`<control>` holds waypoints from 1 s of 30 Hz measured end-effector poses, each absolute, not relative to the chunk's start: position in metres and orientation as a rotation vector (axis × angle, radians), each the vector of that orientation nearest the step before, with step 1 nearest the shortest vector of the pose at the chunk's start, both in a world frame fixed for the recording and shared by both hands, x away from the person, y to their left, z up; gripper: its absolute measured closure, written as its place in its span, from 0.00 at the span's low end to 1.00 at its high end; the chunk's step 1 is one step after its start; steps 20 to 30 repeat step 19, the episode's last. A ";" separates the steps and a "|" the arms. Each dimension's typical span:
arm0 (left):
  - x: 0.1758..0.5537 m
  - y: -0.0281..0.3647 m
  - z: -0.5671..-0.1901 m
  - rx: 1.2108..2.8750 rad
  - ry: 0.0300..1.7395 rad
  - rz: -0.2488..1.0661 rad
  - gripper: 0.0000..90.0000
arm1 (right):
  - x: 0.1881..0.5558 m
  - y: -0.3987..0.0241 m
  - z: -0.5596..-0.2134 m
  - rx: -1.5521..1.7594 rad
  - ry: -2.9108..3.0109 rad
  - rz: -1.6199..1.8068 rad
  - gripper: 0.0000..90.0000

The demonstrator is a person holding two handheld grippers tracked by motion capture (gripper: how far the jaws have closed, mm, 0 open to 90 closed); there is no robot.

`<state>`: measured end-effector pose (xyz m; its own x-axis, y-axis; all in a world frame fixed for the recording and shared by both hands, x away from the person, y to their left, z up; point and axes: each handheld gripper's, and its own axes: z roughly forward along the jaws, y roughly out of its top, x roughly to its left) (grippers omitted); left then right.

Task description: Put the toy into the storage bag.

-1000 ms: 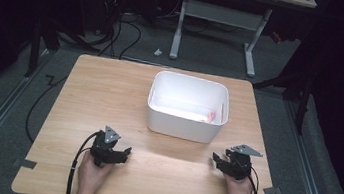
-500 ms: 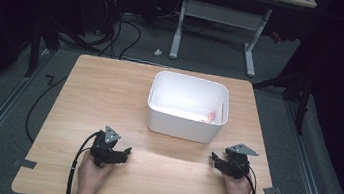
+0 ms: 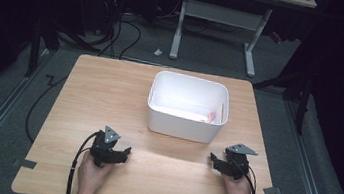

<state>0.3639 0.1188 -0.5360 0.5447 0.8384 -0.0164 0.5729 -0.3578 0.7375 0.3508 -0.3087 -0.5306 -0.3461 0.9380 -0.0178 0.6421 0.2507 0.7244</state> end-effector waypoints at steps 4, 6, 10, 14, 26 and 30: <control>0.364 0.119 -0.536 2.072 1.134 0.479 0.24 | 0.350 -0.308 -0.531 1.432 2.085 0.876 0.36; 0.364 0.119 -0.536 2.073 1.134 0.481 0.24 | 0.350 -0.307 -0.531 1.426 2.092 0.877 0.35; 0.364 0.119 -0.536 2.074 1.134 0.481 0.24 | 0.349 -0.307 -0.531 1.422 2.096 0.879 0.35; 0.364 0.119 -0.536 2.074 1.133 0.481 0.24 | 0.349 -0.306 -0.531 1.417 2.101 0.882 0.35; 0.364 0.119 -0.536 2.074 1.133 0.480 0.24 | 0.349 -0.306 -0.531 1.417 2.101 0.881 0.35; 0.364 0.119 -0.536 2.074 1.133 0.480 0.24 | 0.349 -0.306 -0.531 1.417 2.101 0.881 0.35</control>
